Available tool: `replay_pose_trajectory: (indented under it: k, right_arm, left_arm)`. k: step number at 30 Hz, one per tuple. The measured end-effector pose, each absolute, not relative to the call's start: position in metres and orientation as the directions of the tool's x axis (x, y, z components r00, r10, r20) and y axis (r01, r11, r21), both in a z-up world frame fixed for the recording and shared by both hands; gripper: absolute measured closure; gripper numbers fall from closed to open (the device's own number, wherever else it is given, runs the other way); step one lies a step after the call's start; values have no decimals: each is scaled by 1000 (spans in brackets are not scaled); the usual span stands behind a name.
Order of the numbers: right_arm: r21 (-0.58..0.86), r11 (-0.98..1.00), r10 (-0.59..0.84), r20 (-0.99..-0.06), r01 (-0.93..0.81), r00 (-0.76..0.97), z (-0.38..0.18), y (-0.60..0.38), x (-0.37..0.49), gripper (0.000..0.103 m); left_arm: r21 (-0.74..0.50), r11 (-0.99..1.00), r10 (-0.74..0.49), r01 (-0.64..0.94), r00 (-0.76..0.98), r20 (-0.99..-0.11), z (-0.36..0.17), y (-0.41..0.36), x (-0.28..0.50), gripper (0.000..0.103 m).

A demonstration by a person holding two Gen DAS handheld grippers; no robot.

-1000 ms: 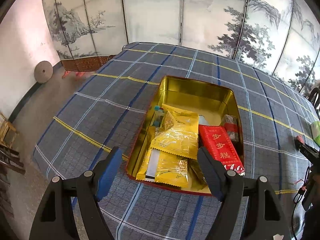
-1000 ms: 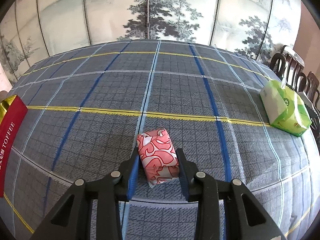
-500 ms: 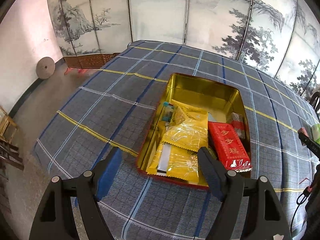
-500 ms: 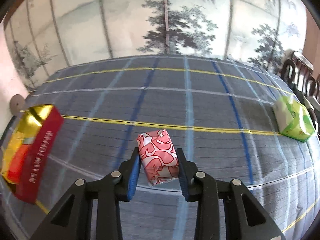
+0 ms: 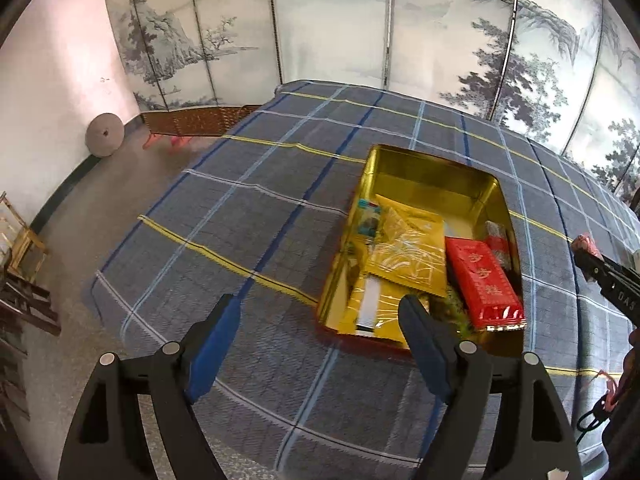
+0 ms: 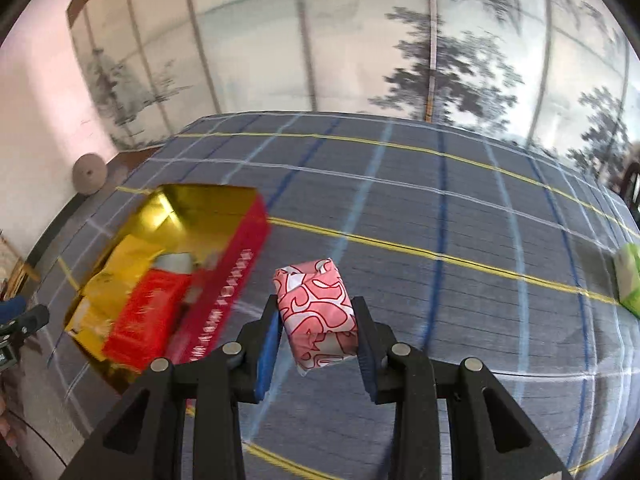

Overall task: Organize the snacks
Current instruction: 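Carry the pink patterned pack over the gold tin with the right tool, then lower the pink pack into the tin and open the right tool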

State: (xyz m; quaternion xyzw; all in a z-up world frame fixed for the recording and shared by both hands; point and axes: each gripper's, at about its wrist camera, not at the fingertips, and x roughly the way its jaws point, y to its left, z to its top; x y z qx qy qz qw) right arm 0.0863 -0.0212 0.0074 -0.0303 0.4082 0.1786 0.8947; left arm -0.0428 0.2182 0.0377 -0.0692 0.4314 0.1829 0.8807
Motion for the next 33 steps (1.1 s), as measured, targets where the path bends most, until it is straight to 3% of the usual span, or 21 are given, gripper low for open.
replay_pose_trajectory:
  k: [14, 33]
  right_arm:
    - [94, 869, 388, -738, -485, 552, 17, 54, 73, 69]
    - [75, 851, 377, -777, -520, 504, -8, 108, 78, 69]
  left_arm:
    - [42, 896, 300, -441, 534, -790, 39, 246, -57, 23]
    - [52, 876, 324, -479, 505, -800, 34, 268, -71, 23]
